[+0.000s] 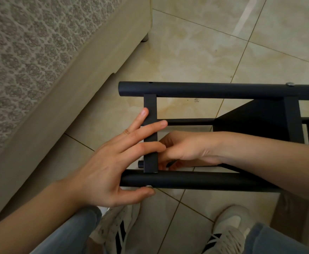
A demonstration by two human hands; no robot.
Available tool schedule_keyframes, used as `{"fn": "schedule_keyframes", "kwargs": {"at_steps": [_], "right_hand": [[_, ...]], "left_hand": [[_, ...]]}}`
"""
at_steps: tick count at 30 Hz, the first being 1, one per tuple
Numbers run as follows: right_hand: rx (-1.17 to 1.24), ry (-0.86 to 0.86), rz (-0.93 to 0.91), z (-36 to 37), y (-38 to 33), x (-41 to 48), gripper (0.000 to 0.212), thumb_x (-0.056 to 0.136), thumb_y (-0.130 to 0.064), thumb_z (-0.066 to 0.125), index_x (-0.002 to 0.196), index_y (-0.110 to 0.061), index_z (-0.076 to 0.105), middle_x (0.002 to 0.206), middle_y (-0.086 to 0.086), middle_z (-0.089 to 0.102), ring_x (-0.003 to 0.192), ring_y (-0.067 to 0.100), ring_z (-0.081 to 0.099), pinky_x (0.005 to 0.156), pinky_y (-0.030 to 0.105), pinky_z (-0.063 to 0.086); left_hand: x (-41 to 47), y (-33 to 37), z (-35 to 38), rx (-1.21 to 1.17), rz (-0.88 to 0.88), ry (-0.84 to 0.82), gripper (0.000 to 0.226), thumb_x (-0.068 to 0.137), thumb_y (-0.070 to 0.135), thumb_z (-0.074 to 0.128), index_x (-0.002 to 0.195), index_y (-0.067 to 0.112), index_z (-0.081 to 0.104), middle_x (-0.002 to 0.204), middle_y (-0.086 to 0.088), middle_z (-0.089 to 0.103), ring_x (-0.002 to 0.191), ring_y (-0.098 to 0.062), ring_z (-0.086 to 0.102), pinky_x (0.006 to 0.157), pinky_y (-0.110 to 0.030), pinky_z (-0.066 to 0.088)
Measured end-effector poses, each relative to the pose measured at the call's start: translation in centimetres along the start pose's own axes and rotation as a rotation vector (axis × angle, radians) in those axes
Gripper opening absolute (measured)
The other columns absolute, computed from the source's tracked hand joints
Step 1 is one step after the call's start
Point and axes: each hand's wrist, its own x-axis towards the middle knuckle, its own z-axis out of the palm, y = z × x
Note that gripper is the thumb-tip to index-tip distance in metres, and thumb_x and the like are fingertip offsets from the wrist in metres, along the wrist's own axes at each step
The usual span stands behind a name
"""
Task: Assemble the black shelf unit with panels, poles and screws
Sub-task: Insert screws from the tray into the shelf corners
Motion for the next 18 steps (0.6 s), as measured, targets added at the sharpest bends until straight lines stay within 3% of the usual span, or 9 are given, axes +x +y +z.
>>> {"fn": "schedule_keyframes", "kwargs": {"at_steps": [3, 6, 13, 18], "right_hand": [[0.095, -0.071, -0.011, -0.57, -0.03, -0.49, 0.010, 0.084, -0.021, 0.065, 0.087, -0.017, 0.073, 0.083, 0.003, 0.067, 0.082, 0.016, 0.060, 0.078, 0.029, 0.045], [0.069, -0.062, -0.007, -0.71, 0.19, -0.46, 0.009, 0.090, -0.017, 0.065, 0.094, -0.013, 0.072, 0.090, 0.008, 0.065, 0.086, 0.019, 0.059, 0.083, 0.033, 0.043], [0.137, -0.103, 0.007, -0.61, 0.09, -0.48, 0.012, 0.094, -0.010, 0.058, 0.095, -0.010, 0.070, 0.096, 0.011, 0.065, 0.089, 0.020, 0.060, 0.086, 0.033, 0.044], [0.103, -0.039, 0.013, -0.48, 0.21, -0.39, 0.013, 0.093, -0.010, 0.060, 0.099, -0.004, 0.070, 0.095, 0.014, 0.064, 0.085, 0.019, 0.059, 0.083, 0.030, 0.045]], "left_hand": [[-0.06, -0.12, 0.04, -0.009, 0.004, 0.005, 0.059, 0.085, 0.044, 0.068, 0.133, 0.011, 0.054, 0.163, -0.006, 0.026, 0.155, -0.032, 0.004, 0.123, -0.028, 0.016], [-0.09, -0.17, 0.12, -0.012, 0.007, 0.010, 0.059, 0.085, 0.043, 0.068, 0.132, 0.011, 0.054, 0.163, -0.006, 0.026, 0.155, -0.033, 0.004, 0.123, -0.029, 0.016], [-0.02, -0.04, 0.06, -0.005, 0.022, 0.018, 0.059, 0.084, 0.041, 0.069, 0.129, 0.006, 0.057, 0.161, -0.008, 0.029, 0.154, -0.034, 0.005, 0.124, -0.033, 0.014], [0.07, 0.07, -0.03, 0.002, 0.022, 0.014, 0.058, 0.084, 0.040, 0.069, 0.129, 0.005, 0.057, 0.160, -0.011, 0.030, 0.154, -0.034, 0.005, 0.124, -0.032, 0.015]]}}
